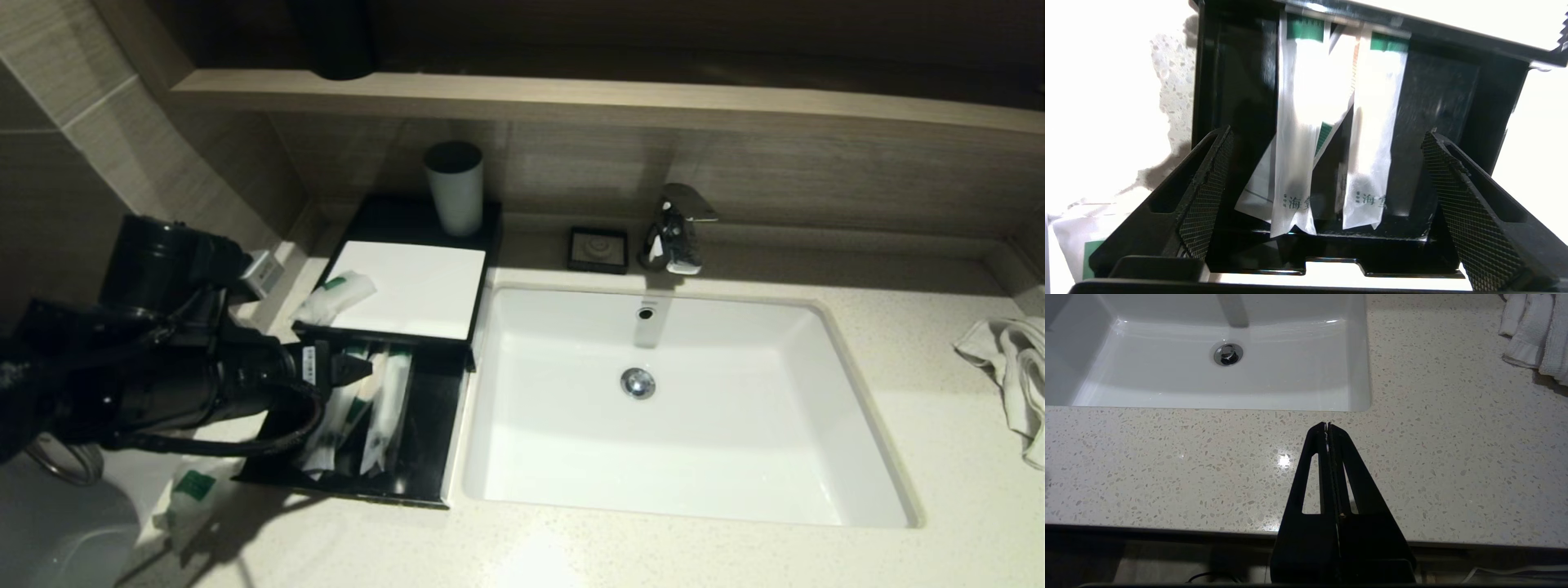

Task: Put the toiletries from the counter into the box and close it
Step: Place the bathroom toiletry into the drawer, then pick up the bathroom toiletry

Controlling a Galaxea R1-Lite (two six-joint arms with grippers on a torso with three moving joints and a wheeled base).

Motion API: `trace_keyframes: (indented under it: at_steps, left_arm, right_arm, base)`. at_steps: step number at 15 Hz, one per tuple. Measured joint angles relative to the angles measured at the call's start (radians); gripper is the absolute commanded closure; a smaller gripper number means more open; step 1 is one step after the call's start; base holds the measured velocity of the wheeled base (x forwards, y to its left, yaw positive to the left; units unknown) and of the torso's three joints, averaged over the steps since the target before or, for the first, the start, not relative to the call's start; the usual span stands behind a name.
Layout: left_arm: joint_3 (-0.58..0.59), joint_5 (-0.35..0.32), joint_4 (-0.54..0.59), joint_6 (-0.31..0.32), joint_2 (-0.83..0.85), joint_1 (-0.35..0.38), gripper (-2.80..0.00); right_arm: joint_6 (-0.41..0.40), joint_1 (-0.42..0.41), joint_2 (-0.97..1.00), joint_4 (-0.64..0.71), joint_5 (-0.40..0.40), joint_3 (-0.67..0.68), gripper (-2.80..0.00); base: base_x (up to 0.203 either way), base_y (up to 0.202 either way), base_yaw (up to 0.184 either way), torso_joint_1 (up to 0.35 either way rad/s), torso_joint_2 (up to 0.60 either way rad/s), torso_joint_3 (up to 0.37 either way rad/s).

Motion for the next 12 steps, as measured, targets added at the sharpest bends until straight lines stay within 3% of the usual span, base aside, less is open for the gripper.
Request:
trace_keyframes:
  at_steps: [12]
  left_arm:
    - [-0.113,0.048,0.049,0.03,-0.07,0.017,-2.8]
  right_arm:
    - [0.0,0.0,0.0,0.0,0.0,0.0,0.0]
  base:
    - [0.0,0.0,0.0,0.0,0.0,0.0]
